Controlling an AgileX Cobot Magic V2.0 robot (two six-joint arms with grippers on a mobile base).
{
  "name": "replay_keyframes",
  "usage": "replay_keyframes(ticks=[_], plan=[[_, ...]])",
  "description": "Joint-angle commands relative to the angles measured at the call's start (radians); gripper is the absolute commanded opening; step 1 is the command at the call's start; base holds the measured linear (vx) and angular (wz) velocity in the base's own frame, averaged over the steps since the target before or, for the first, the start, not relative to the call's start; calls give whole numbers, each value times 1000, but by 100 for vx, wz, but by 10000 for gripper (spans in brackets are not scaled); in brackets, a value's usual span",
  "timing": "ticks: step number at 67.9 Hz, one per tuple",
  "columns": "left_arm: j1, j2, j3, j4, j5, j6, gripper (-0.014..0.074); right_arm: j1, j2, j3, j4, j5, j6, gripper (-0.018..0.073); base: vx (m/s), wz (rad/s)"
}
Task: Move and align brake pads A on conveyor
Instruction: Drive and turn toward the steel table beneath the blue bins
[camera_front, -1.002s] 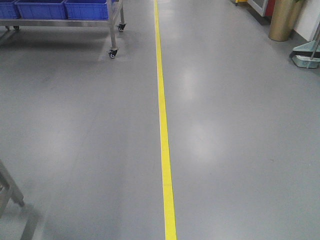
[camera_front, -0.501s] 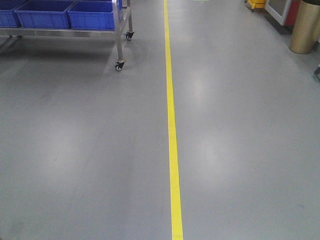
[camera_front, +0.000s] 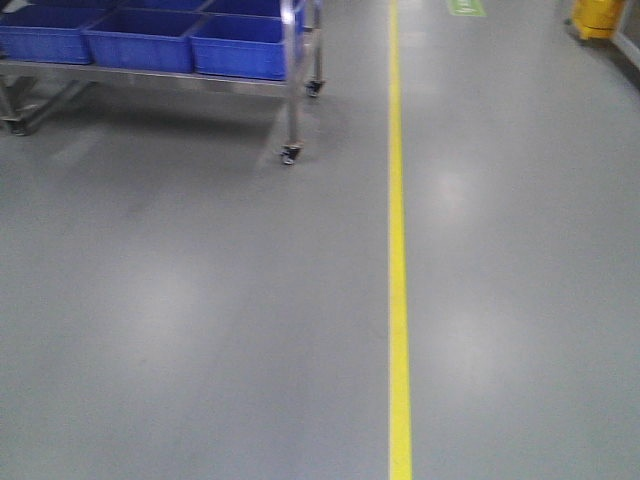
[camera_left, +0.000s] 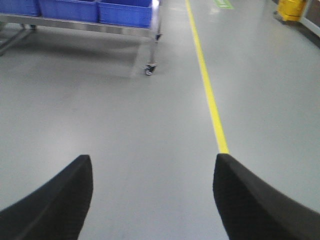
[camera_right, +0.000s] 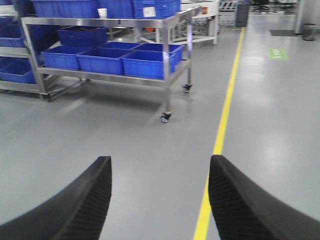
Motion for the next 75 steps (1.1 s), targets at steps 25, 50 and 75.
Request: replay_keyframes(ticks=[25, 50, 75], plan=[[-3, 13, -26, -3, -72, 2, 503, -1, 14, -27, -4, -78, 0, 419, 38, 82], [-3, 13, -26, -3, -71, 2, 503, -1, 14, -27, -5, -77, 0, 419, 27, 107], [-3, 13, -26, -3, -71, 2, 503, -1, 14, -27, -5, -78, 0, 419, 23, 90]])
